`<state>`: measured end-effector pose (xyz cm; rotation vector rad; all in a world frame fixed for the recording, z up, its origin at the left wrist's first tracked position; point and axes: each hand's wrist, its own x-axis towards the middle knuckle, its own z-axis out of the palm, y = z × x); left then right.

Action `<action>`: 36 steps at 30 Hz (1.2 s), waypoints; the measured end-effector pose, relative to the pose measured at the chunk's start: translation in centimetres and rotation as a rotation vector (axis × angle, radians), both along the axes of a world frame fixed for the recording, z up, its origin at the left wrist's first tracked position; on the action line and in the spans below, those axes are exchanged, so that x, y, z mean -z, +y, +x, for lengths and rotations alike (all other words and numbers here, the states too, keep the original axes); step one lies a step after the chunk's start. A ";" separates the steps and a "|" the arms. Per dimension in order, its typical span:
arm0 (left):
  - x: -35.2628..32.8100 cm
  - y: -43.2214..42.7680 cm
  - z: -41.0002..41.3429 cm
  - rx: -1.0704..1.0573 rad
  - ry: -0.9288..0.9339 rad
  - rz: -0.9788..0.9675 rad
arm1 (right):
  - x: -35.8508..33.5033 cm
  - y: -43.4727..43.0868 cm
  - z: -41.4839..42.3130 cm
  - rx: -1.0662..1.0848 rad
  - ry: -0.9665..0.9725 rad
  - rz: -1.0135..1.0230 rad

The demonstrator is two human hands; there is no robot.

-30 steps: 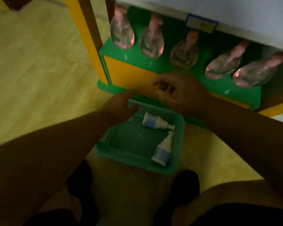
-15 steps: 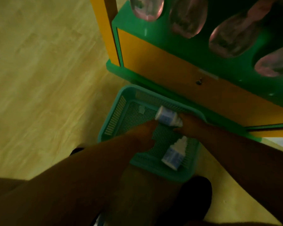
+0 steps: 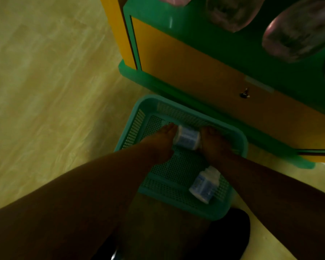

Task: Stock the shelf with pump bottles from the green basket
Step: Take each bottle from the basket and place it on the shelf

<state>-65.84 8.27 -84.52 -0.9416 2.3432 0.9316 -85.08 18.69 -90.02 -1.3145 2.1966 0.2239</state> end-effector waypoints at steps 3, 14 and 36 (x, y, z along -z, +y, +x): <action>-0.2 -0.2 1.1 0.024 -0.016 -0.008 | -0.4 0.6 0.7 -0.170 0.096 -0.032; -10.0 -4.0 2.7 0.009 -0.062 0.098 | -14.5 -1.6 -0.2 -0.958 0.133 -0.566; -38.2 7.6 -4.8 -0.340 1.054 0.290 | -43.0 11.2 1.4 0.315 -0.545 -1.194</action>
